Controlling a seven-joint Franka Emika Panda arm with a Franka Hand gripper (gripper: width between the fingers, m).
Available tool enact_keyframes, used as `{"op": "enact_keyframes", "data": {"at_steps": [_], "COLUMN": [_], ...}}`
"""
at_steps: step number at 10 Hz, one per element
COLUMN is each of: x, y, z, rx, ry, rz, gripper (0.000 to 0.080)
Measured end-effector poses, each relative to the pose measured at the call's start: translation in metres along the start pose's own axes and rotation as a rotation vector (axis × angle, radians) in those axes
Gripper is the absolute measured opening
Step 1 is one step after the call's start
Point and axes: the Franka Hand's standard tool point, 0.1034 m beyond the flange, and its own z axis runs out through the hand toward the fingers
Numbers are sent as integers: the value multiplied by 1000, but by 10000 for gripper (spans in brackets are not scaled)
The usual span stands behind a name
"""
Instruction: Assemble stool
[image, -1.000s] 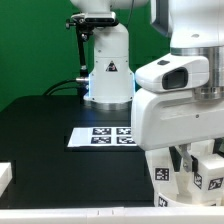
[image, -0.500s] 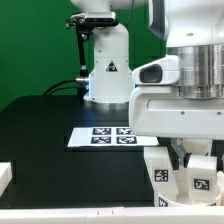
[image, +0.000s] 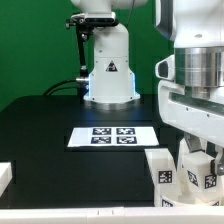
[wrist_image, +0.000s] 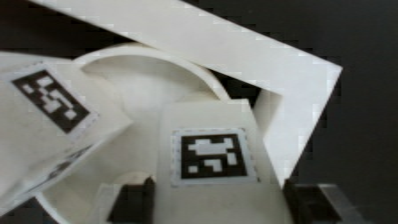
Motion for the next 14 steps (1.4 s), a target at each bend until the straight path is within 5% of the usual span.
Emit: {"op": "enact_keyframes", "data": {"at_steps": [3,6,8,10,14], "x": [0,-6,-6,-4,-11], "y": [0,-2,-1,3,1], "z": [0,1,2,2,-27], "rx": [1,64,62,29,20], "ry": [-9,-22,-24,-29,-62], "rz": [178,717,661,503,-19], "gripper": [335,335,335,575,646]}}
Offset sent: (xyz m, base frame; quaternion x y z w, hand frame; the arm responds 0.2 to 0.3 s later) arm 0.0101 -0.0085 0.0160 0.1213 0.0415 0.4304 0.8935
